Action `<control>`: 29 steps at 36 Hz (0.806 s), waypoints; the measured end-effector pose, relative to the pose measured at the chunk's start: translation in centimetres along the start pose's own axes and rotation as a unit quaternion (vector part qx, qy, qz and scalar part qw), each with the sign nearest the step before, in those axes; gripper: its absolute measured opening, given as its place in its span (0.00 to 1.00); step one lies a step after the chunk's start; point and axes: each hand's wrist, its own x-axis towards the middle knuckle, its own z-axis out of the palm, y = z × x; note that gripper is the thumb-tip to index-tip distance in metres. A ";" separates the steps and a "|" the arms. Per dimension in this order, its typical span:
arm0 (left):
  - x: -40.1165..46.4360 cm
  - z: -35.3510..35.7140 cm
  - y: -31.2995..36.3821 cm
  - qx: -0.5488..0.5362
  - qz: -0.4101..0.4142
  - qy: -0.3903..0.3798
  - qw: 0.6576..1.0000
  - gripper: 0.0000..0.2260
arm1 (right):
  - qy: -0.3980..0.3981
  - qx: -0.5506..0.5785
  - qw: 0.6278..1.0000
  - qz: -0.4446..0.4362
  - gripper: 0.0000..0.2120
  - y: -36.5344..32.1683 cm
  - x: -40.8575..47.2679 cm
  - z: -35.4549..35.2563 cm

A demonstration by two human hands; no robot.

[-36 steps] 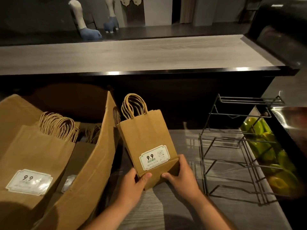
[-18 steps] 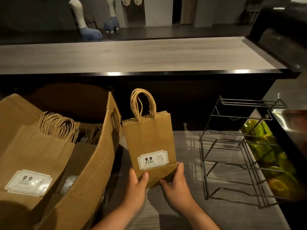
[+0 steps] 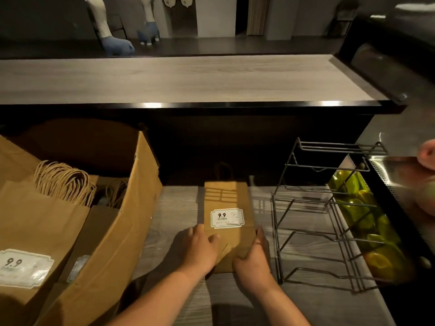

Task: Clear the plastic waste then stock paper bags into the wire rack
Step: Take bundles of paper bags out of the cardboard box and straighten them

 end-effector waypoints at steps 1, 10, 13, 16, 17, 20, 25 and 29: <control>0.1 0.2 0.0 -0.001 0.003 0.014 1.000 0.16 | 0.003 -0.025 1.000 0.008 0.42 0.0 0.1 0.1; 0.6 0.9 2.2 0.001 -0.054 0.000 0.999 0.18 | 0.020 -0.227 0.971 0.071 0.44 -0.2 1.0 0.6; 0.5 1.3 2.7 0.024 -0.057 0.010 0.998 0.17 | 0.022 -0.262 0.960 0.093 0.46 -1.3 1.1 0.1; 0.6 1.5 2.8 0.015 -0.056 0.012 0.998 0.17 | 0.014 -0.276 0.955 0.105 0.49 -1.6 1.4 0.5; 0.7 1.6 2.8 0.011 -0.054 0.011 0.998 0.17 | 0.017 -0.277 0.955 0.105 0.49 -1.5 1.4 0.5; 0.7 1.7 2.8 -0.003 -0.044 0.006 0.999 0.16 | 0.036 -0.268 0.957 0.102 0.50 -1.3 1.3 0.5; 0.8 1.5 2.5 -0.009 -0.025 -0.006 1.000 0.14 | 0.028 -0.270 0.959 0.079 0.47 -0.5 1.3 1.3; 0.9 1.1 2.4 0.007 -0.006 -0.023 1.000 0.11 | 0.032 -0.315 0.945 0.082 0.43 -0.8 0.9 1.3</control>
